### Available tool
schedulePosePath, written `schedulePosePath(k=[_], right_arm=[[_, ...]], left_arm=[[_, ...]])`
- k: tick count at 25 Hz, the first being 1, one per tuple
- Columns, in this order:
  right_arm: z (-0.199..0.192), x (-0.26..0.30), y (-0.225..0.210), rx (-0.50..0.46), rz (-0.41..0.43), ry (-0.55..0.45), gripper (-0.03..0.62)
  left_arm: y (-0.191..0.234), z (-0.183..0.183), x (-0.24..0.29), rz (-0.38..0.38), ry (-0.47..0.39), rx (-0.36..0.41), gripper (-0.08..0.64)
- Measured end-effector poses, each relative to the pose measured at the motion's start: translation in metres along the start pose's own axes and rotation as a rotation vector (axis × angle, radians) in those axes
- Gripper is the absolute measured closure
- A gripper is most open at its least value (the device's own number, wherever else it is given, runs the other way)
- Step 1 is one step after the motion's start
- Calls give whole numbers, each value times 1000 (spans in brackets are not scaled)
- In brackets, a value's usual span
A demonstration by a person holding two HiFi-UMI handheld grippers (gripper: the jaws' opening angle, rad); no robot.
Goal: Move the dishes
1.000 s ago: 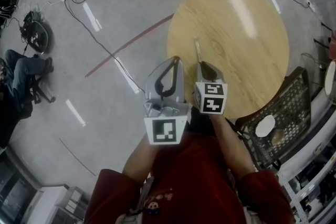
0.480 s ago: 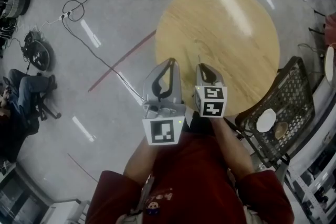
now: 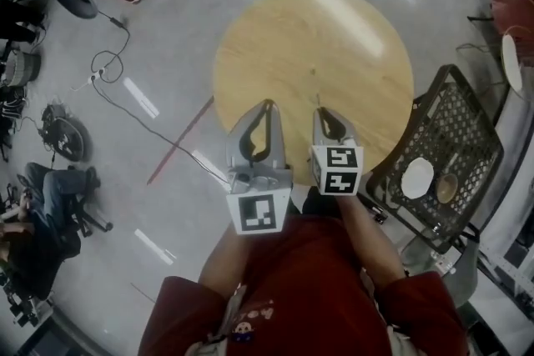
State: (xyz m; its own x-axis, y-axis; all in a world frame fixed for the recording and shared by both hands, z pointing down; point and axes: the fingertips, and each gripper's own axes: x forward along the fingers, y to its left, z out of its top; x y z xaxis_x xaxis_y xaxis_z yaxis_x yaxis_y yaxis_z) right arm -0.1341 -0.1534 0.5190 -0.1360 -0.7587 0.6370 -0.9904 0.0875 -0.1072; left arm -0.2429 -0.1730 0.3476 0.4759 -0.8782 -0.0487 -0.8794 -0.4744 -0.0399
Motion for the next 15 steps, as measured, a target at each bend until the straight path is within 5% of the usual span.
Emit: schedulePosePath(k=[15], right_arm=[[-6,-86,-129,190,-220,-116,575]], left_arm=[[-146,37,35,-277,-71,1,552]])
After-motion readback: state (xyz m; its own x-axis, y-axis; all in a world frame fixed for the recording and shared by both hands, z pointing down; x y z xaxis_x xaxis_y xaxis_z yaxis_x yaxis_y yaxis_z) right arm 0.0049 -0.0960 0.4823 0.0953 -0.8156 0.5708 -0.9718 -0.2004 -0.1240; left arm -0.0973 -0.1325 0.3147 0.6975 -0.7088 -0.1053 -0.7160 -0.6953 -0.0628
